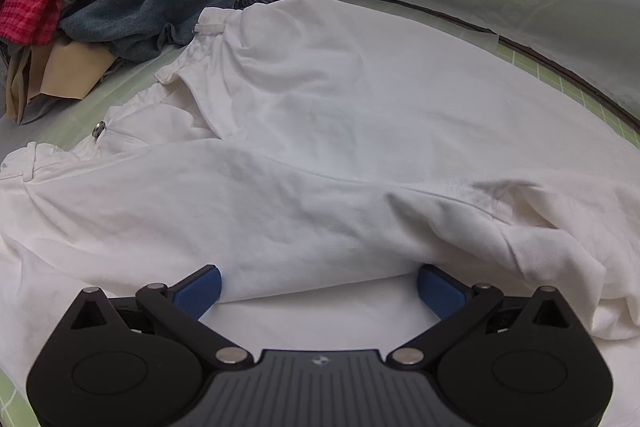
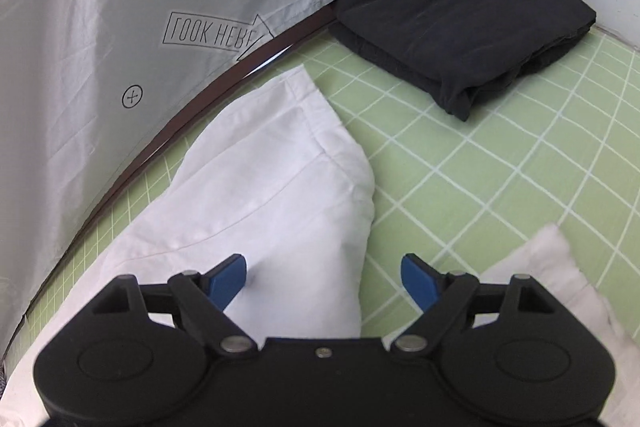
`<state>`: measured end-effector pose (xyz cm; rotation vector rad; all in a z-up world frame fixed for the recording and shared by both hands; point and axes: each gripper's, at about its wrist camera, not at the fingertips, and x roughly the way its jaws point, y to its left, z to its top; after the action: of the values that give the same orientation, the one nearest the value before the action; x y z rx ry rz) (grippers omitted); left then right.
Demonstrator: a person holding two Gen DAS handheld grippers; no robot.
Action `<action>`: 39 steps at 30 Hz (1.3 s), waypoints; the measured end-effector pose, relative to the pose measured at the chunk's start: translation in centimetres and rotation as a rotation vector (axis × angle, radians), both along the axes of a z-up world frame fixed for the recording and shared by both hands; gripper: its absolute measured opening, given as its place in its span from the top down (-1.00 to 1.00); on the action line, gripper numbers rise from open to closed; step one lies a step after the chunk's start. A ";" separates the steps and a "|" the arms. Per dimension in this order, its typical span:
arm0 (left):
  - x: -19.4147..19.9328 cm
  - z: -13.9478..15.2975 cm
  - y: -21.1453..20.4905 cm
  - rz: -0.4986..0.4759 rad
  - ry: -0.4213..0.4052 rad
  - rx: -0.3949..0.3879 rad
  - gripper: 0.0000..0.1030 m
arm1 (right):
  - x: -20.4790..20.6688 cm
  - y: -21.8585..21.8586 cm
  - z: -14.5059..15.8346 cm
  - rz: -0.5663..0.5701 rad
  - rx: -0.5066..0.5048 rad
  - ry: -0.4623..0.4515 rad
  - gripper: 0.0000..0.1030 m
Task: Fold clothes
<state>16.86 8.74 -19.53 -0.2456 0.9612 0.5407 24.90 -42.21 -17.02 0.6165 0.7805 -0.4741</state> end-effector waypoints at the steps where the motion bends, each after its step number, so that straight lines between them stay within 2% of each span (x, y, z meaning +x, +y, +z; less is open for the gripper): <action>1: 0.0 0.0 0.0 0.000 -0.001 0.001 -1.00 | 0.3 -0.1 -0.1 0.011 0.002 0.004 -0.64; 2: 0.0 0.0 0.0 0.000 -0.003 0.002 -1.00 | 0.6 -0.2 -0.2 0.025 0.012 0.004 -0.49; 3: 0.0 0.0 0.0 0.001 -0.004 0.002 -1.00 | 0.9 -0.4 -0.3 0.041 0.030 0.000 -0.12; 4: -0.1 0.0 0.0 0.001 -0.005 0.003 -1.00 | 1.2 -0.6 -0.4 0.060 0.053 -0.007 0.09; 5: -0.1 0.0 0.0 0.002 -0.006 0.003 -1.00 | 1.6 -0.8 -0.3 0.080 0.071 -0.014 0.40; 6: -0.1 0.0 0.0 0.003 -0.006 0.003 -1.00 | 1.9 -1.1 0.2 0.100 0.078 -0.031 0.79; 7: -0.1 0.0 -0.1 0.004 -0.006 0.003 -1.00 | 2.1 -1.3 1.2 0.114 0.061 -0.056 0.88; 9: -0.1 0.0 -0.1 0.004 -0.006 0.004 -1.00 | 2.3 -1.4 4.0 0.138 -0.026 -0.114 0.88; 13: -0.2 0.0 -0.1 0.002 -0.007 0.004 -1.00 | 2.0 0.0 10.0 0.223 -0.306 -0.227 0.87; 14: -0.2 0.0 -0.1 0.002 -0.008 0.004 -1.00 | 2.1 0.3 10.8 0.245 -0.376 -0.220 0.84; 16: -0.2 0.0 -0.1 0.004 -0.010 0.005 -1.00 | 2.9 0.5 9.6 0.258 -0.487 -0.101 0.31; 17: -0.2 0.0 -0.1 0.004 -0.011 0.006 -1.00 | 3.2 0.4 8.4 0.246 -0.532 -0.016 -0.09; 18: -0.2 0.0 -0.1 0.003 -0.012 0.007 -1.00 | 3.4 0.1 7.0 0.229 -0.559 0.076 -0.22; 19: -0.3 0.0 -0.1 0.001 -0.012 0.007 -1.00 | 3.1 -0.3 5.8 0.215 -0.559 0.129 -0.18; 21: -0.3 0.0 -0.1 -0.001 -0.013 0.007 -1.00 | 1.6 -1.5 4.3 0.177 -0.509 0.158 -0.23; 24: -0.3 0.0 0.0 0.002 -0.018 0.010 -1.00 | -1.5 -3.6 2.6 0.041 -0.352 0.122 -0.27; 27: -0.3 0.0 -0.1 0.006 -0.019 0.011 -1.00 | -4.1 -4.5 1.2 -0.018 -0.291 0.108 -0.27; 33: -0.2 0.0 -0.1 0.007 -0.014 0.008 -1.00 | -5.2 -3.9 -1.2 -0.005 -0.269 0.150 -0.27; 37: -0.1 0.0 -0.1 0.011 -0.010 0.005 -1.00 | -4.7 -3.6 -1.3 0.023 -0.267 0.124 -0.25; 38: -0.2 0.0 -0.1 0.012 -0.011 0.006 -1.00 | -4.3 -3.7 -1.3 0.037 -0.268 0.118 -0.21; 39: -0.2 0.0 -0.1 0.013 -0.012 0.007 -1.00 | -3.9 -3.8 -1.3 0.054 -0.268 0.115 -0.04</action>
<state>16.69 8.62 -19.50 -0.2488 0.9468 0.5540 20.97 -45.99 -18.32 0.3204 0.8230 -0.5576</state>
